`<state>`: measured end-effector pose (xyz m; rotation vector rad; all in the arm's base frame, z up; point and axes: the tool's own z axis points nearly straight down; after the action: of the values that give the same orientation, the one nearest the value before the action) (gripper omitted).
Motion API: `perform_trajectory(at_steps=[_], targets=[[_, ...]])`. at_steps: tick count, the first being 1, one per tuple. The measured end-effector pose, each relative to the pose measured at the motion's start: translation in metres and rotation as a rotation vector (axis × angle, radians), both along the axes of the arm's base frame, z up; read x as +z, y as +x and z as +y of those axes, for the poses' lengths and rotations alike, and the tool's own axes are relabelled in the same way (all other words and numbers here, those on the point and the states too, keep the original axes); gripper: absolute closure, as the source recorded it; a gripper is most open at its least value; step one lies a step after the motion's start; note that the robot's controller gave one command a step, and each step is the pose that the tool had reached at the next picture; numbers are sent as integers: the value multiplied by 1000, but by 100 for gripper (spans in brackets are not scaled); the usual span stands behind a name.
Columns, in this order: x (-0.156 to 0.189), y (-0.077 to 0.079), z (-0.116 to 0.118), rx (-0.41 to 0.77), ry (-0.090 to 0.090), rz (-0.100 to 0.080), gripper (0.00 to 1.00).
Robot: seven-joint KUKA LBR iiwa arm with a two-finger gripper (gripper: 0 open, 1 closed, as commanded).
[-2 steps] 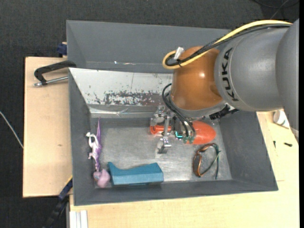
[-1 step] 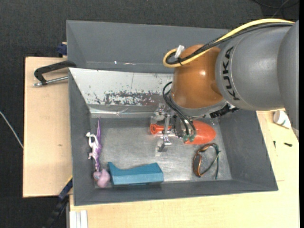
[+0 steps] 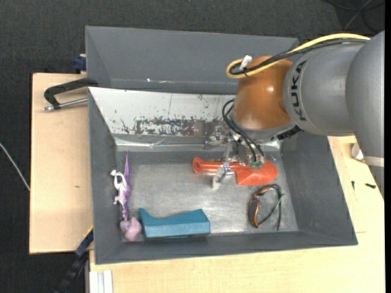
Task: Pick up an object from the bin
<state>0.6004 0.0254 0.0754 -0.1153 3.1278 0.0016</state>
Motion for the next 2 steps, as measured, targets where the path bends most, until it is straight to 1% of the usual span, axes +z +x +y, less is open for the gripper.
perform_trajectory(at_steps=[1,2], targets=[[2,-6,3,-2,0,7,0],[25,-9,-51,2,-1,5,0]])
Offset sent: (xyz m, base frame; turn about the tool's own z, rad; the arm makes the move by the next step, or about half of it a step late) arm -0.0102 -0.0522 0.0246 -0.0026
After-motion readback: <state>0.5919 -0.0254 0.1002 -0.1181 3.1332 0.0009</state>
